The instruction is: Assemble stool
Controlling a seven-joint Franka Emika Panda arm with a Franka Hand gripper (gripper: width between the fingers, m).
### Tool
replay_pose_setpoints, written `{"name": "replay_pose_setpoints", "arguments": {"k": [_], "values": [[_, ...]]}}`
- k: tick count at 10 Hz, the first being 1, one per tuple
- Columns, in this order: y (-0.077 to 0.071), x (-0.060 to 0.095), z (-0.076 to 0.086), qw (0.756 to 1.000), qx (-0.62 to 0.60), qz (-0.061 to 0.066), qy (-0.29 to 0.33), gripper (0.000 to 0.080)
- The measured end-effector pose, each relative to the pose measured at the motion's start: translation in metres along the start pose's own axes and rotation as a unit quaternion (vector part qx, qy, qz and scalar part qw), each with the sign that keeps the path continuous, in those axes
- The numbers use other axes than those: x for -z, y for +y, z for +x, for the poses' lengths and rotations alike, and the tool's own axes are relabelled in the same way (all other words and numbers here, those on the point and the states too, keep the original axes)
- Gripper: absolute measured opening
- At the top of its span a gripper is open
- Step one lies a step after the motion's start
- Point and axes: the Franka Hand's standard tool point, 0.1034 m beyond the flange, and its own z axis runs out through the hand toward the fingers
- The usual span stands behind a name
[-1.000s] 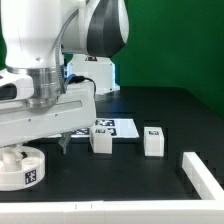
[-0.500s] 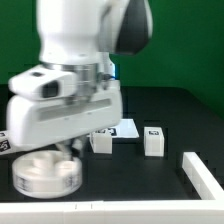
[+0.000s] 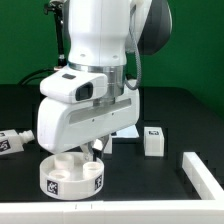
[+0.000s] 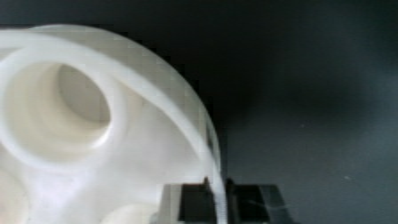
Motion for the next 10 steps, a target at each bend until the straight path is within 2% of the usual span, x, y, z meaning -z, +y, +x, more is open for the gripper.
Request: {"name": "replay_pose_setpoints", "arguments": {"k": [1, 2, 3, 4, 6, 8, 10], "values": [[-0.01, 0.003, 0.02, 0.998, 0.054, -0.007, 0.008, 0.0024], [-0.024, 0.007, 0.05, 0.995, 0.096, -0.007, 0.014, 0.0024], [-0.035, 0.007, 0.068, 0.995, 0.101, -0.009, 0.021, 0.0024], [-0.047, 0.008, 0.079, 0.993, 0.109, -0.017, 0.029, 0.0024], [-0.041, 0.006, 0.071, 0.994, 0.109, -0.015, 0.024, 0.0024], [-0.042, 0.006, 0.073, 0.994, 0.11, -0.015, 0.024, 0.0025], [-0.043, 0.011, 0.094, 0.992, 0.123, -0.02, 0.034, 0.0025]]}}
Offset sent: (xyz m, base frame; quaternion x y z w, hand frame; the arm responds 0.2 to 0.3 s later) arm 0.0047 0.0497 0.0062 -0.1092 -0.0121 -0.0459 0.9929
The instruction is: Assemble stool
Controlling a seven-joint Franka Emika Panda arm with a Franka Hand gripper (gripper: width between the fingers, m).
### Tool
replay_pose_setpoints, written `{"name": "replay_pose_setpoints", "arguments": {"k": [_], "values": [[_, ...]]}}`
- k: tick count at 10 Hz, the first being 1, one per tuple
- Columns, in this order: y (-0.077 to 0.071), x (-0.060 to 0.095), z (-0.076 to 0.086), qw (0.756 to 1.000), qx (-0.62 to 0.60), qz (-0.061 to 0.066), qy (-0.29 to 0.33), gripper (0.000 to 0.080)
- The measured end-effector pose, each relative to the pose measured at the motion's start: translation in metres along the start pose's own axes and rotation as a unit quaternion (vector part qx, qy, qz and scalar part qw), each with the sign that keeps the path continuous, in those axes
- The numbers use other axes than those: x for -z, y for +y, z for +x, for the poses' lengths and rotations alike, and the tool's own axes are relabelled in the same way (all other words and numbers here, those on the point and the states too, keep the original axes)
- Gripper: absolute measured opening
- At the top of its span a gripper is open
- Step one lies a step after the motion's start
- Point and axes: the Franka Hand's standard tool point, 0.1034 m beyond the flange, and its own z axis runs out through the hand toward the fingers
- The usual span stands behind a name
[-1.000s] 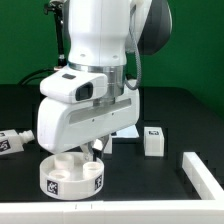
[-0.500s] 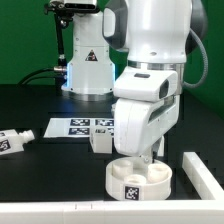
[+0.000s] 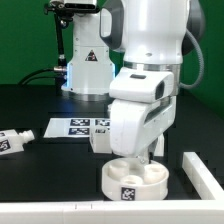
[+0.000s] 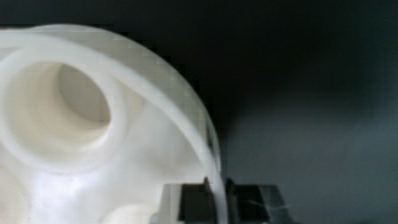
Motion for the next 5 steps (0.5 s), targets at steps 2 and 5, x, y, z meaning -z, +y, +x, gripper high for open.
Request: {"name": "replay_pose_setpoints", "arguments": {"k": [2, 5], "values": [[-0.005, -0.004, 0.019, 1.0, 0.024, -0.002, 0.006, 0.0025], [-0.01, -0.006, 0.03, 0.999, 0.034, 0.007, -0.002, 0.0025]]}}
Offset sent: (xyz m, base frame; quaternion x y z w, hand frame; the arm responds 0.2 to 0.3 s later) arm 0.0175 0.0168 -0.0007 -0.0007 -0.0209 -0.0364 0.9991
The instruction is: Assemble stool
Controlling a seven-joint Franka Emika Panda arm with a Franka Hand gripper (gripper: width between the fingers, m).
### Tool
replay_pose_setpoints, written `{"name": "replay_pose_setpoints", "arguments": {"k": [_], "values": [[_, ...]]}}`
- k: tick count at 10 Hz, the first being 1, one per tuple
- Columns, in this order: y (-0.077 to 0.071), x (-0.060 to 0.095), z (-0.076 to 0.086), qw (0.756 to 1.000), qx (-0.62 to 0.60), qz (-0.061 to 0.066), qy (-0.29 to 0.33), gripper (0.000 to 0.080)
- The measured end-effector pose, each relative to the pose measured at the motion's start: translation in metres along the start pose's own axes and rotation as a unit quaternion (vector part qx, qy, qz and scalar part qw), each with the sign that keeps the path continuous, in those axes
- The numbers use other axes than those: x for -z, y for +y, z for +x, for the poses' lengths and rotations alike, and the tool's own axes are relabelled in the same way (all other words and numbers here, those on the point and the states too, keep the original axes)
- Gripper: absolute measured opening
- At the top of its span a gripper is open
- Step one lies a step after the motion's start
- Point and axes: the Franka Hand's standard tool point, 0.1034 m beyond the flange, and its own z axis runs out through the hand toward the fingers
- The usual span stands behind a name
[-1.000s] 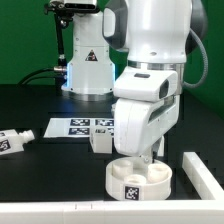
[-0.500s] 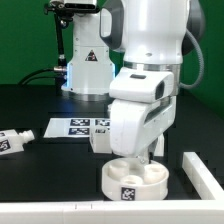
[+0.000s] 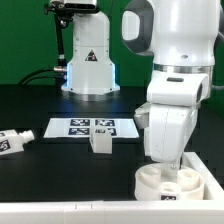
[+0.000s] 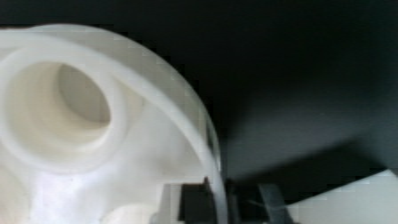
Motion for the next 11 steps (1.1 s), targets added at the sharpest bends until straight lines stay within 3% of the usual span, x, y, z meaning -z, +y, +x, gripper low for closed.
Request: {"name": "replay_pose_setpoints", "arguments": {"k": [3, 4, 5, 6, 7, 8, 10, 11], "values": [[0.0, -0.002, -0.001, 1.0, -0.001, 0.003, -0.003, 0.0025], [0.0, -0.002, -0.002, 1.0, -0.001, 0.003, -0.003, 0.0193], [0.0, 0.0, -0.002, 1.0, -0.001, 0.004, -0.004, 0.0193], [0.003, 0.011, -0.001, 1.0, -0.001, 0.003, -0.006, 0.0389], [0.006, 0.024, 0.0, 1.0, -0.002, 0.0, -0.006, 0.0527], [0.008, 0.033, -0.002, 1.0, -0.003, -0.005, -0.004, 0.0611], [-0.006, 0.043, -0.004, 0.99, -0.142, -0.017, 0.008, 0.0642], [-0.012, 0.039, 0.001, 0.986, -0.167, -0.016, 0.008, 0.0648]]}}
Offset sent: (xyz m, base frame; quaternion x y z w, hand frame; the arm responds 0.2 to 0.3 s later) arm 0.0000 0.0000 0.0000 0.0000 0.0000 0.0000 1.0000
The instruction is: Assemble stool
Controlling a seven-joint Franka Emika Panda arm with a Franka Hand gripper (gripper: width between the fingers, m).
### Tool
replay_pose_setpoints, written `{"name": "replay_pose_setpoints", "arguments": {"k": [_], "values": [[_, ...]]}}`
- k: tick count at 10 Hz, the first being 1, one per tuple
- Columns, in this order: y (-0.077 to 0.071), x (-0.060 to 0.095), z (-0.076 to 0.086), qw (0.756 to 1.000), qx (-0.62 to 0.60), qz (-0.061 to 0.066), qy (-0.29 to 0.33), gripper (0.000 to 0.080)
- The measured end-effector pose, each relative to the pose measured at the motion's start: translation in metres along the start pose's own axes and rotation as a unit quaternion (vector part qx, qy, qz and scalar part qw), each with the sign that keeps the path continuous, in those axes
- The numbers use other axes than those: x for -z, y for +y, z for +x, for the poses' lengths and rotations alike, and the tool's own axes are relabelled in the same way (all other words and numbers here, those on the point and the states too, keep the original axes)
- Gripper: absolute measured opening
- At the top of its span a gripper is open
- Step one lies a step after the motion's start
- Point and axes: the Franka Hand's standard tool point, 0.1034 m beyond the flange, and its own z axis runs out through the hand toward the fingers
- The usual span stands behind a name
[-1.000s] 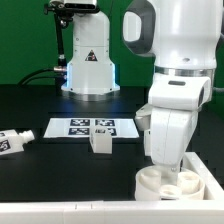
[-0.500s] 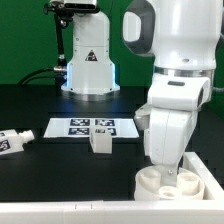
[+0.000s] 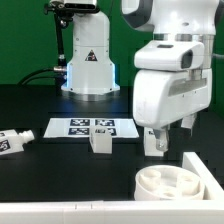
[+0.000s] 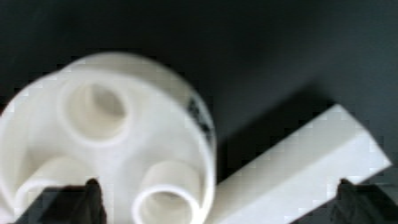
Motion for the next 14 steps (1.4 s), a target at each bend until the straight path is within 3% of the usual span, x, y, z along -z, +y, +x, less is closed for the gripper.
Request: {"name": "replay_pose_setpoints", "arguments": {"k": [4, 7, 9, 11, 13, 14], "values": [[0.0, -0.002, -0.001, 1.0, 0.006, 0.001, -0.001, 0.0649], [-0.024, 0.007, -0.023, 0.991, -0.132, 0.004, -0.007, 0.0649], [-0.026, 0.006, -0.024, 0.984, -0.18, 0.007, -0.001, 0.0649], [-0.027, 0.003, -0.027, 0.962, -0.274, 0.017, -0.006, 0.0649], [-0.03, -0.003, -0.044, 0.915, -0.401, 0.027, -0.042, 0.0649], [-0.026, -0.003, -0.047, 0.911, -0.409, 0.031, -0.043, 0.0649]]}}
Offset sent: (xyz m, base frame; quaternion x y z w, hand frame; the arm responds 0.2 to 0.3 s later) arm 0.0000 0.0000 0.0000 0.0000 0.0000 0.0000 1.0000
